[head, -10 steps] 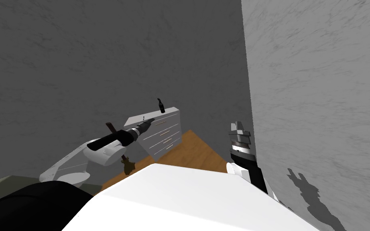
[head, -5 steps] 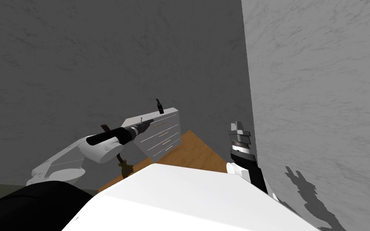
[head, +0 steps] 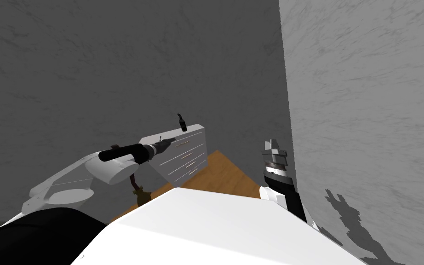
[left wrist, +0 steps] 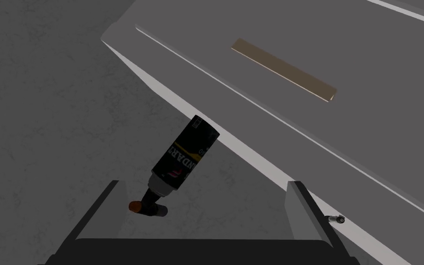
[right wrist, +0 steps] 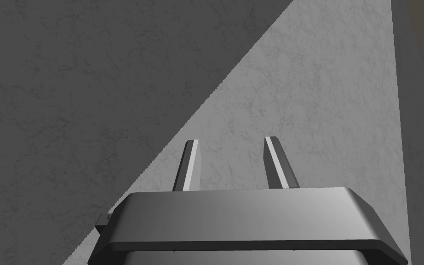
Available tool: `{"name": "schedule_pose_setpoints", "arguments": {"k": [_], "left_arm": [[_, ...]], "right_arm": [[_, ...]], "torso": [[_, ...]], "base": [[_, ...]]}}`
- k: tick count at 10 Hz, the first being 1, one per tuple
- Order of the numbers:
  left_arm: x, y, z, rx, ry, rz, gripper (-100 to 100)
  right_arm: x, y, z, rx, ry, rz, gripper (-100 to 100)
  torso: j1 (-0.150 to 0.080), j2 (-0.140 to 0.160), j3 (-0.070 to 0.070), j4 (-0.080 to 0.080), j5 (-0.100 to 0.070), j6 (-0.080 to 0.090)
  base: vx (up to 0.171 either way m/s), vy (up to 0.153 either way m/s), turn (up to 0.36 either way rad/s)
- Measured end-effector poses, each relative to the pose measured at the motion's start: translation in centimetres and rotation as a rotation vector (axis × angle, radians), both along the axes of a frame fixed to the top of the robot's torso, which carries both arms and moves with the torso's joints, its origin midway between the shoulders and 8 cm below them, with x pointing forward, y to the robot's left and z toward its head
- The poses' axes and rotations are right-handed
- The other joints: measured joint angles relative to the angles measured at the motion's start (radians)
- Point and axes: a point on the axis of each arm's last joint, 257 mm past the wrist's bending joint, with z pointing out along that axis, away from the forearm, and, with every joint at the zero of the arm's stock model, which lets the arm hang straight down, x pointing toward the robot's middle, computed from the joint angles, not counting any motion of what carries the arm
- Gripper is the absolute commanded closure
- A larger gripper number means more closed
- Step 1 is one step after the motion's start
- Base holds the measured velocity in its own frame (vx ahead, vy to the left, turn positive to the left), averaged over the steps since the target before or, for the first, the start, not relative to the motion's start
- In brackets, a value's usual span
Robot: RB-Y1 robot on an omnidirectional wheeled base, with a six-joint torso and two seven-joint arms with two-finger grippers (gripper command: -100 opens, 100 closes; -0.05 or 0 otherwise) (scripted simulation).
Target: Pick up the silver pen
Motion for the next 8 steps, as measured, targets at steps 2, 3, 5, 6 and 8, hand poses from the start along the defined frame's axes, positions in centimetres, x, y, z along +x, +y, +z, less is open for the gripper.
{"name": "schedule_pose_setpoints", "arguments": {"k": [2, 3, 5, 6, 8], "left_arm": [[-0.5, 0.5, -0.5, 0.012, 0.043, 0.014, -100], [-0.6, 0.6, -0.4, 0.022, 0.063, 0.013, -100], [-1.0, 1.2, -1.0, 0.033, 0.105, 0.027, -100], [-1.2, 1.4, -0.9, 0.042, 0.125, 0.028, -100], [-1.7, 1.9, -1.2, 0.054, 0.166, 0.041, -100]], "right_arm": [[0.0, 0.0, 0.0, 0.000, 0.000, 0.000, 0], [0.0, 0.0, 0.0, 0.000, 0.000, 0.000, 0], [0.0, 0.0, 0.0, 0.000, 0.000, 0.000, 0], [0.0, 0.0, 0.0, 0.000, 0.000, 0.000, 0], [0.0, 0.0, 0.0, 0.000, 0.000, 0.000, 0]], "torso": [[-0.001, 0.002, 0.001, 0.000, 0.000, 0.000], [0.001, 0.001, 0.001, 0.000, 0.000, 0.000], [0.000, 0.002, 0.001, 0.000, 0.000, 0.000], [0.001, 0.001, 0.000, 0.000, 0.000, 0.000], [0.000, 0.001, 0.001, 0.000, 0.000, 0.000]], "base": [[0.038, 0.033, -0.015], [0.058, 0.049, -0.025], [0.046, 0.034, -0.018], [0.068, 0.059, -0.022], [0.054, 0.040, -0.015]]}}
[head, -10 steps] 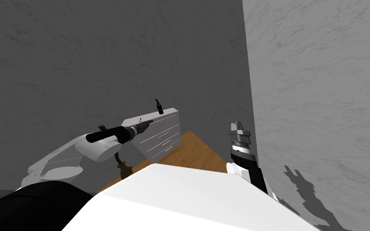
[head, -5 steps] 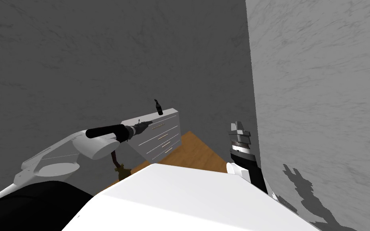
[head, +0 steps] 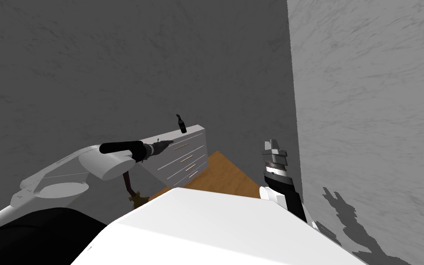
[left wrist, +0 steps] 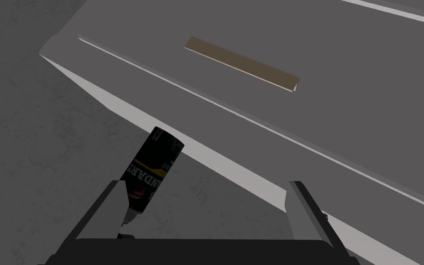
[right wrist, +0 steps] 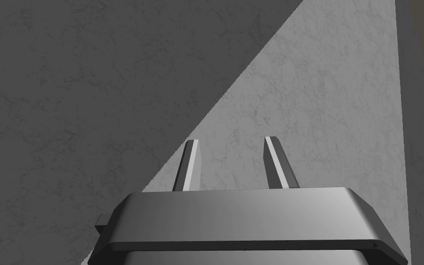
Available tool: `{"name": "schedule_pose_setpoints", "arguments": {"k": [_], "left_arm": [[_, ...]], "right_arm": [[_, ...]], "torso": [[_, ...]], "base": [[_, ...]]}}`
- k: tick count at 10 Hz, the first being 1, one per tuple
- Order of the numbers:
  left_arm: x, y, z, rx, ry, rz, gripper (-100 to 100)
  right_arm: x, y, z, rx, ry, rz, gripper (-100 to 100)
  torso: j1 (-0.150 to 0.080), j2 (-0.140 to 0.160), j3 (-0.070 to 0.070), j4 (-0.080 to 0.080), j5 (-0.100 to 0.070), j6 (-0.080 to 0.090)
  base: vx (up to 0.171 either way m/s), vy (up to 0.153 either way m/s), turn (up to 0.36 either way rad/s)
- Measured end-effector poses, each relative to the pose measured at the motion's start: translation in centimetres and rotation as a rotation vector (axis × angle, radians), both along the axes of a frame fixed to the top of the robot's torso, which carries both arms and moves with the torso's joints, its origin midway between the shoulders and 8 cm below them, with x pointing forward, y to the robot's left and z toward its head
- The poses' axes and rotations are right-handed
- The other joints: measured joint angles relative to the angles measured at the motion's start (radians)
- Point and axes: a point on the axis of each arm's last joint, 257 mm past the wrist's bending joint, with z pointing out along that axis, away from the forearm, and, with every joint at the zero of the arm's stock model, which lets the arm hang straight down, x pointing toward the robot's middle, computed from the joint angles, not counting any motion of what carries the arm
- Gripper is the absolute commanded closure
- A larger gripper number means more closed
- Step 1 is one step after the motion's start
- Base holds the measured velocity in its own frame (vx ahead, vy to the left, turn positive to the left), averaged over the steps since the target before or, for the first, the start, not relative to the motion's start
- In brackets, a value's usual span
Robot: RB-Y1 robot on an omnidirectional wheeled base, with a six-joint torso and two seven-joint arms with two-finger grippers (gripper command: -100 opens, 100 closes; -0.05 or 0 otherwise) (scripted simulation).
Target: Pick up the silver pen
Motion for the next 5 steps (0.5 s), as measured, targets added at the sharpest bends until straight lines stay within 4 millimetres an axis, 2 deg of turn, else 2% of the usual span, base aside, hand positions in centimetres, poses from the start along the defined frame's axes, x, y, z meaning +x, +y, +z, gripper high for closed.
{"name": "schedule_pose_setpoints", "arguments": {"k": [5], "left_arm": [[-1.5, 1.1, -0.4, 0.036, 0.111, 0.022, -100]], "right_arm": [[0.0, 0.0, 0.0, 0.000, 0.000, 0.000, 0]], "torso": [[0.001, -0.001, 0.000, 0.000, 0.000, 0.000]], "base": [[0.069, 0.067, -0.021]]}}
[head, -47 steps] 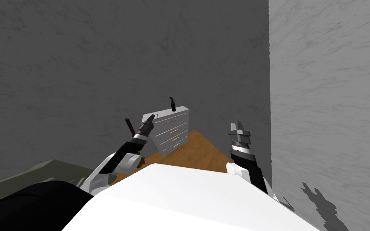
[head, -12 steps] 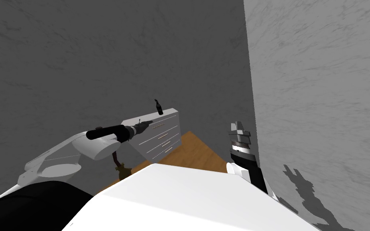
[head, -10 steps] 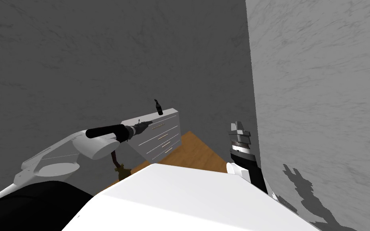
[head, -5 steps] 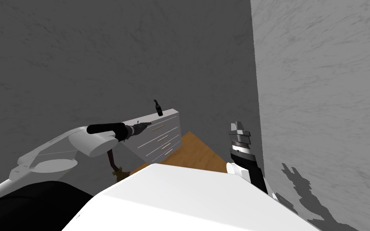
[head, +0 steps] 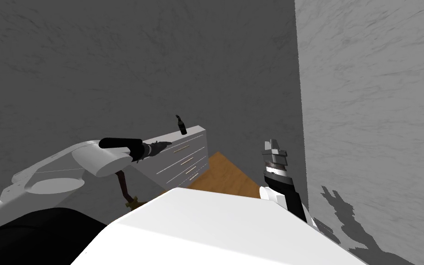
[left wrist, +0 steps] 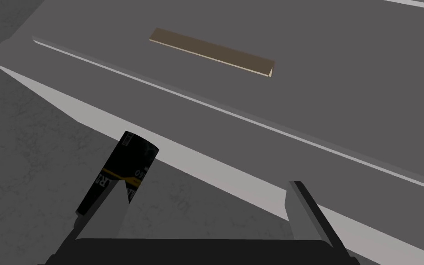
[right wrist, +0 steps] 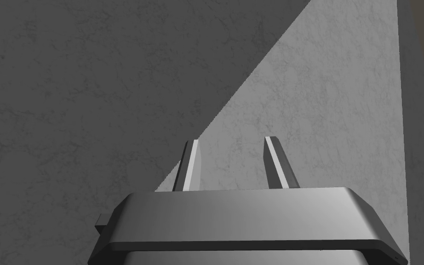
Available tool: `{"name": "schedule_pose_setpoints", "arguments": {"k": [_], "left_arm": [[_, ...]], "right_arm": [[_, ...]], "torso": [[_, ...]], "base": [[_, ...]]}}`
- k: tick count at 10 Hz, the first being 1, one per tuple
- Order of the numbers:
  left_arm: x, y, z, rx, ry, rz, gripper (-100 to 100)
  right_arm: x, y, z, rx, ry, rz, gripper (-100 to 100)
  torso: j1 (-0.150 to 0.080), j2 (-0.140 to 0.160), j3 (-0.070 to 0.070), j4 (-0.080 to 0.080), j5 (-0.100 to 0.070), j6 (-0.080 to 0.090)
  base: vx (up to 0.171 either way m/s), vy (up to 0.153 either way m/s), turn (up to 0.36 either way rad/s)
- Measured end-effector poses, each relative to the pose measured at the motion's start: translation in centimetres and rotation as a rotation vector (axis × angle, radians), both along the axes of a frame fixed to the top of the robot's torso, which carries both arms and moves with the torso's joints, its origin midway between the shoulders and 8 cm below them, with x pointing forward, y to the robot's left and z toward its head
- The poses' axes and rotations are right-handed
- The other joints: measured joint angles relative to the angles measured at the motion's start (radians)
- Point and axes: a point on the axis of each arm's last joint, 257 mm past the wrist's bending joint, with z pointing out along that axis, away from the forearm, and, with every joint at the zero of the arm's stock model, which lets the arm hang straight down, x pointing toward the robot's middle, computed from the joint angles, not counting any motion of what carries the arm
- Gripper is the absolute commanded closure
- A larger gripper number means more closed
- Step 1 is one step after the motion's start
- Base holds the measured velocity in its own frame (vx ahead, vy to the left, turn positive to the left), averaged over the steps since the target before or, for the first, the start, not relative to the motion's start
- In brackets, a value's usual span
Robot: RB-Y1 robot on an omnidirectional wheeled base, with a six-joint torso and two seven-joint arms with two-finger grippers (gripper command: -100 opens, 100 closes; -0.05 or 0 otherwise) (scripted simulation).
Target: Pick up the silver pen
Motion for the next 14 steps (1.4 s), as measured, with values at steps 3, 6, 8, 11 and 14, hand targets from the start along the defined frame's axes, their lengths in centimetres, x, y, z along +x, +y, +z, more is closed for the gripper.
{"name": "schedule_pose_setpoints", "arguments": {"k": [3, 6, 8, 11, 14], "left_arm": [[-1.0, 0.6, -0.2, 0.019, 0.070, 0.013, -100], [-2.2, 1.2, -0.4, 0.036, 0.135, 0.030, -100], [-3.0, 1.5, -0.7, 0.046, 0.183, 0.041, -100], [-4.5, 2.2, -1.0, 0.061, 0.255, 0.059, -100], [-6.0, 2.6, -1.2, 0.073, 0.327, 0.075, -100]], "right_arm": [[0.0, 0.0, 0.0, 0.000, 0.000, 0.000, 0], [0.0, 0.0, 0.0, 0.000, 0.000, 0.000, 0], [0.0, 0.0, 0.0, 0.000, 0.000, 0.000, 0], [0.0, 0.0, 0.0, 0.000, 0.000, 0.000, 0], [0.0, 0.0, 0.0, 0.000, 0.000, 0.000, 0]], "torso": [[0.003, -0.003, -0.002, -0.001, 0.001, 0.000], [0.001, 0.000, 0.000, 0.000, 0.000, 0.000], [0.004, -0.001, 0.000, 0.000, 0.001, 0.000], [0.004, -0.001, -0.001, 0.000, 0.001, 0.000], [0.003, -0.002, -0.001, 0.000, 0.001, 0.000]], "base": [[0.087, 0.090, -0.025], [0.042, 0.061, -0.016], [0.078, 0.103, -0.019], [0.080, 0.102, -0.023], [0.087, 0.099, -0.022]]}}
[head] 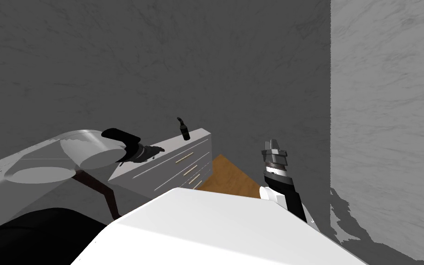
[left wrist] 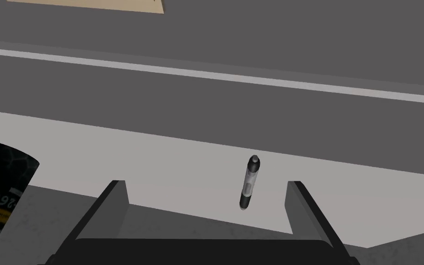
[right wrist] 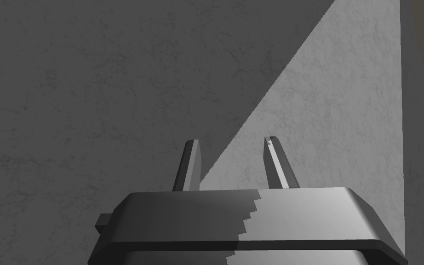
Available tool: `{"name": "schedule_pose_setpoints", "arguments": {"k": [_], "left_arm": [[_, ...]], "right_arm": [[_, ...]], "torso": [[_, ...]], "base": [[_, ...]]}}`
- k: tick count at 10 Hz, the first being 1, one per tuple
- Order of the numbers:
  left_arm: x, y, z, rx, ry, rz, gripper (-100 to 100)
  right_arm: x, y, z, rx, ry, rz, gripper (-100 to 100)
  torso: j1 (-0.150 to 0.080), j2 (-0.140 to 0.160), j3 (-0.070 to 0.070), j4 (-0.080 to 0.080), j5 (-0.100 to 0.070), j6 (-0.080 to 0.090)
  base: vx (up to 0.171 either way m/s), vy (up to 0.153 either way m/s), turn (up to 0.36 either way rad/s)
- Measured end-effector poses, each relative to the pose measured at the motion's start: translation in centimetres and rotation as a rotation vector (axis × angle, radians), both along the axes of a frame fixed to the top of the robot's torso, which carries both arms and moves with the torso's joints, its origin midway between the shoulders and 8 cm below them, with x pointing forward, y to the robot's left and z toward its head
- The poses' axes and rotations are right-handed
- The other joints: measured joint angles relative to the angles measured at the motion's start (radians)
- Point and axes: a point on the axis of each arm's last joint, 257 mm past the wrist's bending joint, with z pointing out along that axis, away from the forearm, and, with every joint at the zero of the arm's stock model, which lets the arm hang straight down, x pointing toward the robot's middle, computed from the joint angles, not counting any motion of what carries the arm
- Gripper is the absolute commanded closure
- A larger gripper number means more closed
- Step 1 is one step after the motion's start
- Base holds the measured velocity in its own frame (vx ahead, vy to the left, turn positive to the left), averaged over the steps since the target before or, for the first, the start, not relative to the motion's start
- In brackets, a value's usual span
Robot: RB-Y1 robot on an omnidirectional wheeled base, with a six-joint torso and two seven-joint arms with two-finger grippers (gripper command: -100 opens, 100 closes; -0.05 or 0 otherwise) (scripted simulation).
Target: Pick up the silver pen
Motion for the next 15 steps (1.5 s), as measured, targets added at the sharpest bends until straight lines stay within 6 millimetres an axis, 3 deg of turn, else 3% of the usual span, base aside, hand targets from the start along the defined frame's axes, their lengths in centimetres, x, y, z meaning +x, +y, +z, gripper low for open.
{"name": "schedule_pose_setpoints", "arguments": {"k": [5, 6, 7, 15], "left_arm": [[-2.2, 0.7, -0.5, 0.016, 0.114, 0.026, -100], [-2.3, 0.8, -0.5, 0.017, 0.117, 0.026, 0], [-2.3, 0.8, -0.5, 0.017, 0.117, 0.026, -100], [-0.2, 1.8, -1.4, 0.022, 0.123, 0.013, -100]], "right_arm": [[0.0, 0.0, 0.0, 0.000, 0.000, 0.000, 0], [0.0, 0.0, 0.0, 0.000, 0.000, 0.000, 0], [0.0, 0.0, 0.0, 0.000, 0.000, 0.000, 0], [0.0, 0.0, 0.0, 0.000, 0.000, 0.000, 0]], "torso": [[0.000, 0.000, 0.000, 0.000, 0.000, 0.000], [-0.003, 0.002, 0.001, 0.000, 0.000, 0.000], [-0.005, 0.004, 0.002, 0.001, -0.001, 0.000], [-0.008, 0.006, 0.004, 0.001, -0.002, 0.000]], "base": [[0.064, 0.089, -0.015], [0.006, 0.009, -0.001], [-0.002, -0.001, 0.012], [-0.012, -0.014, 0.018]]}}
